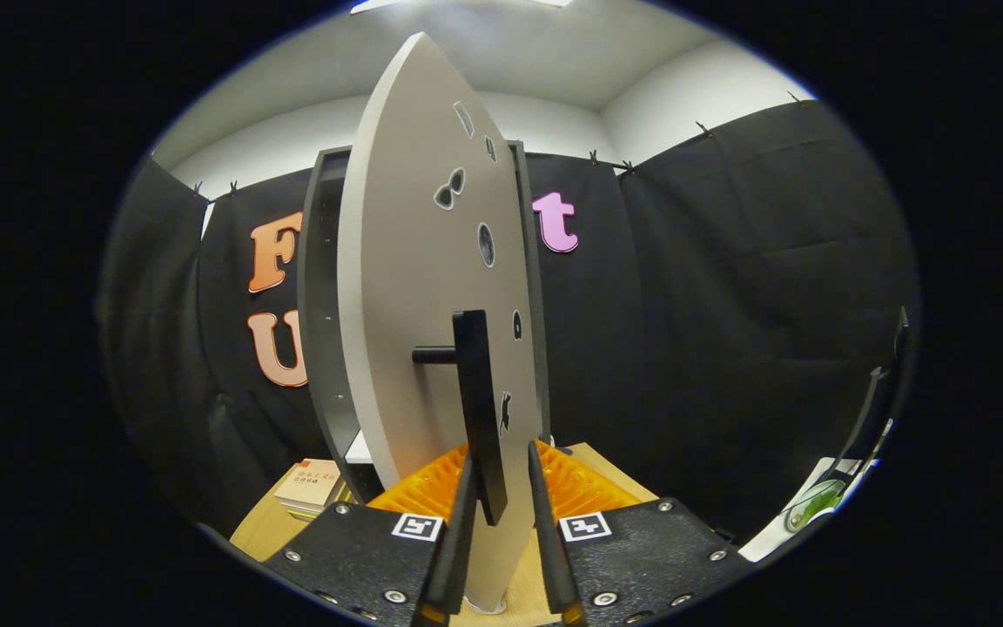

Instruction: Open the shoe cabinet door, grab the shoes and put them into the shoe cabinet, then close the shoe cabinet door.

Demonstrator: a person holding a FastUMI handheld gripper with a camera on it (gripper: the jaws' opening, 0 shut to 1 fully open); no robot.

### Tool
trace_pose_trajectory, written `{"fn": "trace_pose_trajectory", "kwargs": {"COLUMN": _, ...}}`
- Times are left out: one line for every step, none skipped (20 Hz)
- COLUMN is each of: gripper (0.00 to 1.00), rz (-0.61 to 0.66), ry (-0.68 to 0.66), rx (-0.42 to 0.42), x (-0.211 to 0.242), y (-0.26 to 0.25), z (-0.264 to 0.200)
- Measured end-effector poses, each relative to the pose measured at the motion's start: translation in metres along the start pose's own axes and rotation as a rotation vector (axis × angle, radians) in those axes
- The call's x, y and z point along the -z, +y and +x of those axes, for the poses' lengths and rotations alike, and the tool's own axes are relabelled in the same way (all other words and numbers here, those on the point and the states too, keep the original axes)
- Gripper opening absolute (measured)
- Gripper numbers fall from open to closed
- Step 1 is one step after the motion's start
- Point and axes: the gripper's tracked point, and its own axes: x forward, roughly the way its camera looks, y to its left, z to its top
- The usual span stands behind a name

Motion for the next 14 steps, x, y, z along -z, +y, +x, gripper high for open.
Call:
{"fn": "trace_pose_trajectory", "kwargs": {"gripper": 0.39, "rz": -0.003, "ry": -0.001, "rx": 0.005, "x": 0.000, "y": -0.006, "z": -0.001}}
{"fn": "trace_pose_trajectory", "kwargs": {"gripper": 0.41, "rz": -0.013, "ry": -0.005, "rx": 0.014, "x": 0.000, "y": -0.011, "z": -0.001}}
{"fn": "trace_pose_trajectory", "kwargs": {"gripper": 0.45, "rz": -0.028, "ry": -0.008, "rx": 0.024, "x": 0.001, "y": -0.016, "z": -0.002}}
{"fn": "trace_pose_trajectory", "kwargs": {"gripper": 0.45, "rz": -0.031, "ry": -0.011, "rx": 0.036, "x": 0.001, "y": -0.022, "z": -0.002}}
{"fn": "trace_pose_trajectory", "kwargs": {"gripper": 0.45, "rz": -0.027, "ry": -0.012, "rx": 0.053, "x": 0.001, "y": -0.029, "z": -0.002}}
{"fn": "trace_pose_trajectory", "kwargs": {"gripper": 0.45, "rz": -0.023, "ry": -0.013, "rx": 0.064, "x": 0.002, "y": -0.038, "z": -0.002}}
{"fn": "trace_pose_trajectory", "kwargs": {"gripper": 0.46, "rz": -0.017, "ry": -0.013, "rx": 0.074, "x": 0.002, "y": -0.045, "z": -0.002}}
{"fn": "trace_pose_trajectory", "kwargs": {"gripper": 0.46, "rz": -0.010, "ry": -0.013, "rx": 0.081, "x": 0.001, "y": -0.051, "z": -0.001}}
{"fn": "trace_pose_trajectory", "kwargs": {"gripper": 0.48, "rz": -0.009, "ry": -0.014, "rx": 0.086, "x": 0.002, "y": -0.059, "z": -0.001}}
{"fn": "trace_pose_trajectory", "kwargs": {"gripper": 0.48, "rz": -0.012, "ry": -0.016, "rx": 0.092, "x": 0.002, "y": -0.056, "z": 0.000}}
{"fn": "trace_pose_trajectory", "kwargs": {"gripper": 0.47, "rz": -0.014, "ry": -0.024, "rx": 0.093, "x": 0.001, "y": -0.057, "z": 0.000}}
{"fn": "trace_pose_trajectory", "kwargs": {"gripper": 0.47, "rz": -0.017, "ry": -0.036, "rx": 0.095, "x": -0.002, "y": -0.066, "z": -0.001}}
{"fn": "trace_pose_trajectory", "kwargs": {"gripper": 0.47, "rz": -0.018, "ry": -0.046, "rx": 0.090, "x": -0.004, "y": -0.072, "z": -0.002}}
{"fn": "trace_pose_trajectory", "kwargs": {"gripper": 0.47, "rz": -0.017, "ry": -0.056, "rx": 0.087, "x": -0.006, "y": -0.076, "z": -0.005}}
